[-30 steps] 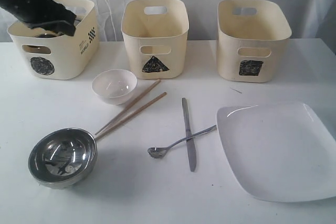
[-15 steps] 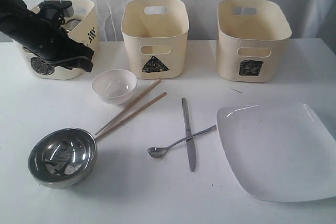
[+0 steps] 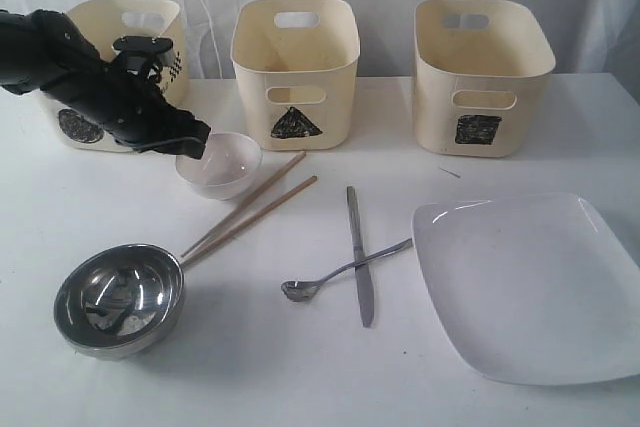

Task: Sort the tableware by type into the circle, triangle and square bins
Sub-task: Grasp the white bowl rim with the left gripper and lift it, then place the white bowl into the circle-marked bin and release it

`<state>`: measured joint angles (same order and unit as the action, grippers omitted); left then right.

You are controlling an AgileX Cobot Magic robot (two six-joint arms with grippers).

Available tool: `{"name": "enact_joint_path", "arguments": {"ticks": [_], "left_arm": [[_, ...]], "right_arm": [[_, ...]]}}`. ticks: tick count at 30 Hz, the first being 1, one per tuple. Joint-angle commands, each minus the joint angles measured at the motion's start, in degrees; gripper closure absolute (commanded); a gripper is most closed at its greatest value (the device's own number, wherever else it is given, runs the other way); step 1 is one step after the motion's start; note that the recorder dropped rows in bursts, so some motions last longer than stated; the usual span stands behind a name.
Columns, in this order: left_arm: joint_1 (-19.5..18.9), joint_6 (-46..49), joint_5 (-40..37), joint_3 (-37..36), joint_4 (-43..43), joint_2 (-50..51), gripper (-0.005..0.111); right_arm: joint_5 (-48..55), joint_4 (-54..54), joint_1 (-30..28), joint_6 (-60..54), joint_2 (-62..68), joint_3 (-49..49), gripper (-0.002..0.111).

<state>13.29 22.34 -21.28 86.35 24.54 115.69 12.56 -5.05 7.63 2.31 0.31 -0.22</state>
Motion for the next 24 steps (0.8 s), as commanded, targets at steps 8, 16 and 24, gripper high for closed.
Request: {"name": "enact_joint_path", "arguments": {"ticks": [8, 16, 24], "left_arm": [[0.0, 0.5, 1.6, -0.3, 0.6, 4.5, 0.05], [0.0, 0.5, 1.1, -0.2, -1.8, 0.7, 0.106], [-1.3, -1.4, 1.3, 2.7, -15.2, -12.5, 0.107]], "right_arm": [[0.1, -0.3, -0.4, 0.2, -0.3, 0.2, 0.108], [0.0, -0.3, -0.4, 0.2, -0.3, 0.2, 0.108], [0.1, -0.3, -0.4, 0.2, -0.3, 0.2, 0.108]]}}
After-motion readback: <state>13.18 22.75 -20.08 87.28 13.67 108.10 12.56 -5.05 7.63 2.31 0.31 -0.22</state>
